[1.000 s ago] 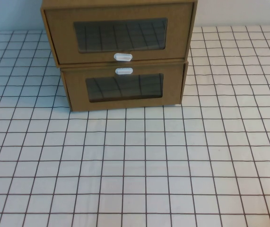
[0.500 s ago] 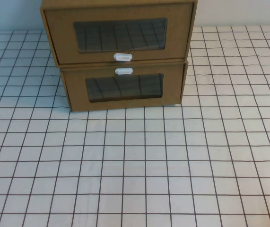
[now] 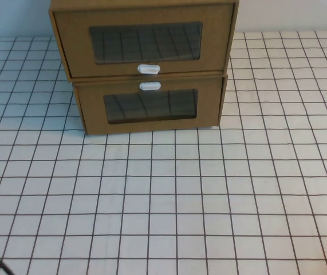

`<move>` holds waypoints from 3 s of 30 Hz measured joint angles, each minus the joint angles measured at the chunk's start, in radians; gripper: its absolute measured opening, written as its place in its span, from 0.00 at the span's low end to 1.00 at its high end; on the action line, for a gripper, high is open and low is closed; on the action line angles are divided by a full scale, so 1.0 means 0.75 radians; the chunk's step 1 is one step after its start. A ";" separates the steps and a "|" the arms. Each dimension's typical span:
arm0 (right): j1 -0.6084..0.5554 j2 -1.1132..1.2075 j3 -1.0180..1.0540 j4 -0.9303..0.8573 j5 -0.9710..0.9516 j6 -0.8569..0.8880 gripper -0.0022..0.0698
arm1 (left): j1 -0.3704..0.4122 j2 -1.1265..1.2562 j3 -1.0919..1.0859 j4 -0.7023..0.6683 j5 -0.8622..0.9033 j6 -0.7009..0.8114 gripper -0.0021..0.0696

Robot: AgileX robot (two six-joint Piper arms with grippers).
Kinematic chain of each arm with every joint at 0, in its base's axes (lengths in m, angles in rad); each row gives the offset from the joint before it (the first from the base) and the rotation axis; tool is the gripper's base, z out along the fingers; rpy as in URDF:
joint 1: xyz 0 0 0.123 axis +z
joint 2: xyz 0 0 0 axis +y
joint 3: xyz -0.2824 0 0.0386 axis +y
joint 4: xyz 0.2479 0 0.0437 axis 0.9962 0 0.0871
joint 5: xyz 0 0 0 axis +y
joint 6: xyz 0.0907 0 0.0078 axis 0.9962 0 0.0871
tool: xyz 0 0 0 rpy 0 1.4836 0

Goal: Open the shoe box
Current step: 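Pull the top drawer of the cardboard box fully open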

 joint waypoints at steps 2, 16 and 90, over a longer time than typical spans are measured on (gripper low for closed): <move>0.000 0.000 0.000 0.000 0.000 0.000 0.01 | 0.000 0.143 -0.117 0.000 0.080 0.054 0.03; 0.000 0.000 0.000 0.000 0.000 0.000 0.01 | 0.000 1.141 -1.268 0.005 0.524 0.506 0.03; 0.000 0.883 -0.704 0.552 0.445 -0.291 0.01 | -0.158 2.425 -2.688 -0.181 0.883 0.707 0.03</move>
